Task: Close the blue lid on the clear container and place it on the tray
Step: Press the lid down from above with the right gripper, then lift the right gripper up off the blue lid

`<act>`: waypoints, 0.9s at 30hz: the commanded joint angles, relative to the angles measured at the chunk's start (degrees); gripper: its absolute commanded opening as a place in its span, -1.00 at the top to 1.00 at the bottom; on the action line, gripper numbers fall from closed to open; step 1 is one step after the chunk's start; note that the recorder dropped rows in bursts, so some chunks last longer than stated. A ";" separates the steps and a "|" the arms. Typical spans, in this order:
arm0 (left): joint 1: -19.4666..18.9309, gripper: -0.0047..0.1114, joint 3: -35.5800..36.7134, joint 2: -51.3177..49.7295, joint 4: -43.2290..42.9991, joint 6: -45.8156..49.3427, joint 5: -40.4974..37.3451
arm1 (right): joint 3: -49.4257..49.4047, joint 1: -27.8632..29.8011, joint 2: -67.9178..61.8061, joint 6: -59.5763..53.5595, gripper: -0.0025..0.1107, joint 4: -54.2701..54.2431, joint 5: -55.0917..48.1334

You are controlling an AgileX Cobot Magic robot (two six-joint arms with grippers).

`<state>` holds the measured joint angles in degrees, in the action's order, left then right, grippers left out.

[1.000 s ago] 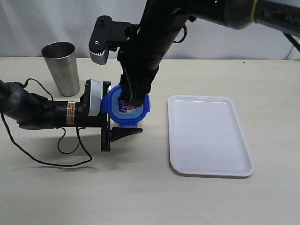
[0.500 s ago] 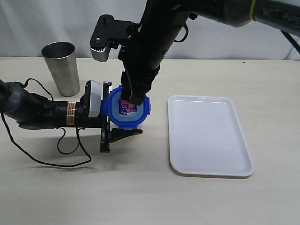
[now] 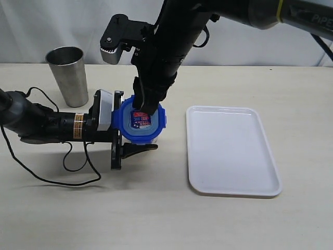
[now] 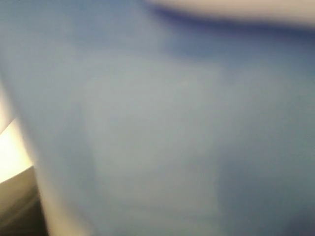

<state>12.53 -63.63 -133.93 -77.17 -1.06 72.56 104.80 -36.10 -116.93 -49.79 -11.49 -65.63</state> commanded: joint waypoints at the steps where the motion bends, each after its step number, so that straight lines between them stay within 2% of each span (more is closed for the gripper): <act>1: 0.01 0.92 0.50 -0.35 -0.13 -3.53 -2.60 | -4.42 -0.08 -4.18 0.84 0.43 1.67 -4.33; 18: 0.01 0.92 0.50 -0.35 -0.13 -3.67 -2.60 | -8.35 -0.08 -4.37 0.59 0.43 1.01 -4.33; 27: 0.01 0.92 0.50 -0.35 1.38 -8.16 -2.60 | -2.14 -0.08 -2.12 8.13 0.43 9.59 -4.33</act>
<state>12.32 -63.63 -133.93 -78.54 -2.07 72.35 103.11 -36.26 -115.95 -44.60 -10.61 -66.16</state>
